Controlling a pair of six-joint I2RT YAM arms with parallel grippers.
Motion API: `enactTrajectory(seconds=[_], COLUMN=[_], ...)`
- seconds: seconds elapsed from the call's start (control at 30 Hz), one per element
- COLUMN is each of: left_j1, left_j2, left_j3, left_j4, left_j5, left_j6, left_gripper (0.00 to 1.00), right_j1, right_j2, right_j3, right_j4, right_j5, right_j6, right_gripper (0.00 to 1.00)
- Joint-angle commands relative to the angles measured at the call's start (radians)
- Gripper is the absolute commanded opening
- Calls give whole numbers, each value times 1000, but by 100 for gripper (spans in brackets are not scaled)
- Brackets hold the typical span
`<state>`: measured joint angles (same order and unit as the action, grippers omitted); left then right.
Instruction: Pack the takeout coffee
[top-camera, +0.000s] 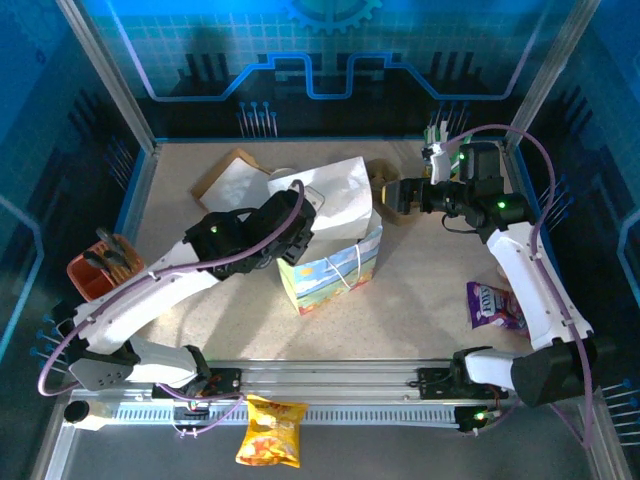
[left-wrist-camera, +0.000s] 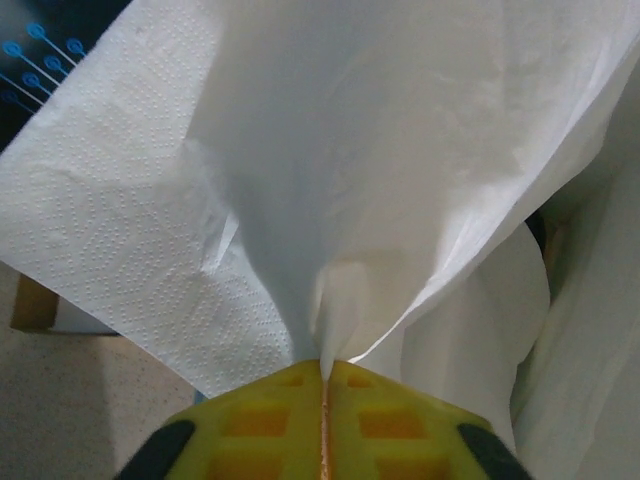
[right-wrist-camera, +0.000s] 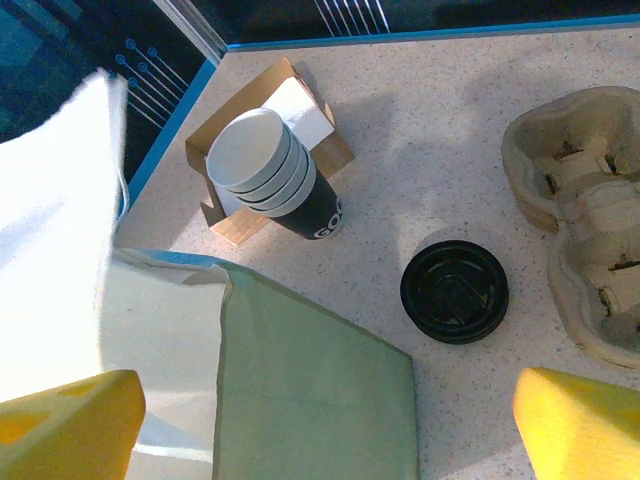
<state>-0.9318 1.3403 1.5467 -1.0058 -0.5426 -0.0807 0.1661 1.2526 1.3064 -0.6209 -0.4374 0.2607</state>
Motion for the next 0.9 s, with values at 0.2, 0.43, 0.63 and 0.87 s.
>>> enactTrajectory(seconds=[0.2,0.43,0.63,0.87], left_j1=[-6,28,137,161], left_j2=[-64,-99,-38,142], left_j3=[-33,-20,27,160], left_j4=[94,142,145,81], left_j5=[150,185,342,363], left_j6=[-2,18,9,77], left_gripper=[31,43,39,27], right_j1=[-14,-12,-12,-11], right_j2=[-15,-24,-23,-29], right_j3=[-9,-14,-26,-35], right_j4=[-7,-14,-5,-12], right_j5=[-12,-2,-9,-4], right_j6=[-8,-11,-3,-9], right_gripper=[95,95,95,96])
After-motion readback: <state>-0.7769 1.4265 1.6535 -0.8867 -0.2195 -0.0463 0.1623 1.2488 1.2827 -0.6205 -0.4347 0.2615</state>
